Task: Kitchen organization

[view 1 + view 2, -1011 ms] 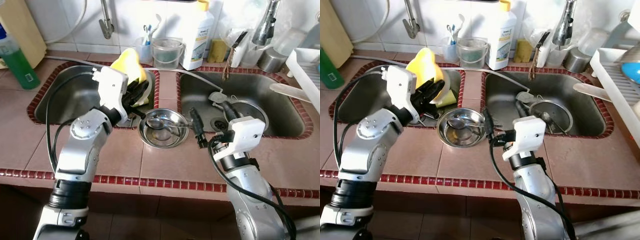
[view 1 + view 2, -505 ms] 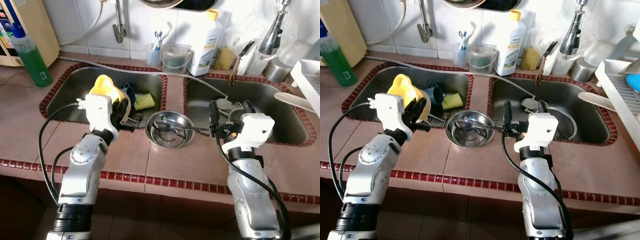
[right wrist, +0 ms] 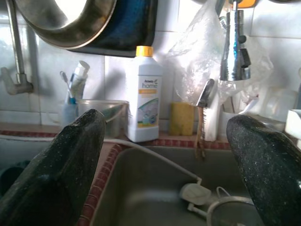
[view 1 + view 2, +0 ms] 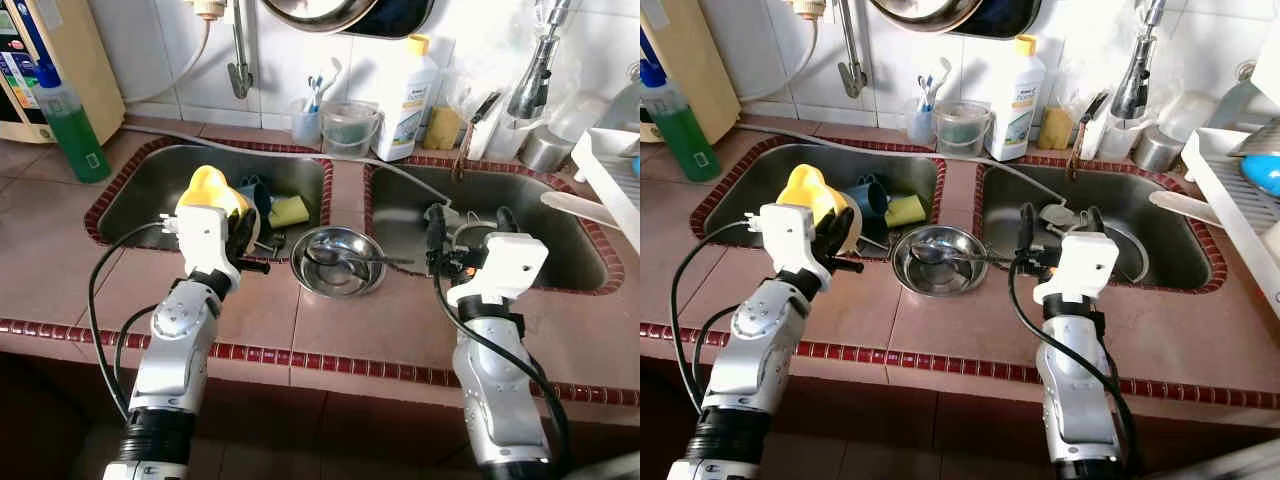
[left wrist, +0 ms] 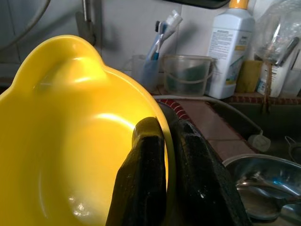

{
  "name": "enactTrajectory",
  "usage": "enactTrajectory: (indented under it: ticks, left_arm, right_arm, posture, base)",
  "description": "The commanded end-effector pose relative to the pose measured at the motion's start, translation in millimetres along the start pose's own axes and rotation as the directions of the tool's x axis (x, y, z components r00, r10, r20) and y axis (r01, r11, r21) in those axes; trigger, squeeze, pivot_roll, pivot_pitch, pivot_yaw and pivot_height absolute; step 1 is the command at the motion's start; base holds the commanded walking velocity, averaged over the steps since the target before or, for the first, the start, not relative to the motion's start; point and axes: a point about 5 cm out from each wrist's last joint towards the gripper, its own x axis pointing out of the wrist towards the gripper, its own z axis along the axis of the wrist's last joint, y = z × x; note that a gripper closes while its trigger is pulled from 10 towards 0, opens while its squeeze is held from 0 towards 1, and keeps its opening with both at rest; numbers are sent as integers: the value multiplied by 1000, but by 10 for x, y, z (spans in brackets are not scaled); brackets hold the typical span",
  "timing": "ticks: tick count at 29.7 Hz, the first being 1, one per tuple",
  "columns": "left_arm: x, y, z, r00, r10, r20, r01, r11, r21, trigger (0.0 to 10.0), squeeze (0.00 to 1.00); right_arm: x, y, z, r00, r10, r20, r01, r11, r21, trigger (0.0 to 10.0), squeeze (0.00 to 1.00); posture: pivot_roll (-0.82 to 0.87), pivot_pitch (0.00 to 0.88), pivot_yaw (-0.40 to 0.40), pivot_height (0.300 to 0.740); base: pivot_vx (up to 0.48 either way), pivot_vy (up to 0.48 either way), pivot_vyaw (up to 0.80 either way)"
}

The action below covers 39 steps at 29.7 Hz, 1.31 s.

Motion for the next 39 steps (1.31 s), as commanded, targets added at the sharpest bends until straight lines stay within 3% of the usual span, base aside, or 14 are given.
enactTrajectory:
  ticks: [1,10,18,39]
  left_arm:
    - [52,-45,65,999,-24,28,24,1000,8,10000,0]
    - [-21,-50,59,998,-37,43,38,999,-5,10000,0]
    - [-197,-19,65,997,-23,80,28,997,-69,10000,0]
    - [-206,-16,91,997,-48,58,52,997,-59,10000,0]
  right_arm:
    - [25,0,20,1000,0,17,0,1000,-2,10000,0]
    - [-33,-23,23,999,-11,40,12,1000,-14,10000,0]
    - [-257,24,16,999,54,6,-54,999,-7,10000,0]
    - [-193,73,27,997,75,9,-75,997,5,10000,0]
  posture:
    - [-226,11,-6,732]
    - [-239,10,3,732]
    - [-246,2,-2,732]
    - [-221,0,-11,732]
  base:
    - [0,0,0]
    - [0,0,0]
    - [0,0,0]
    - [0,11,0]
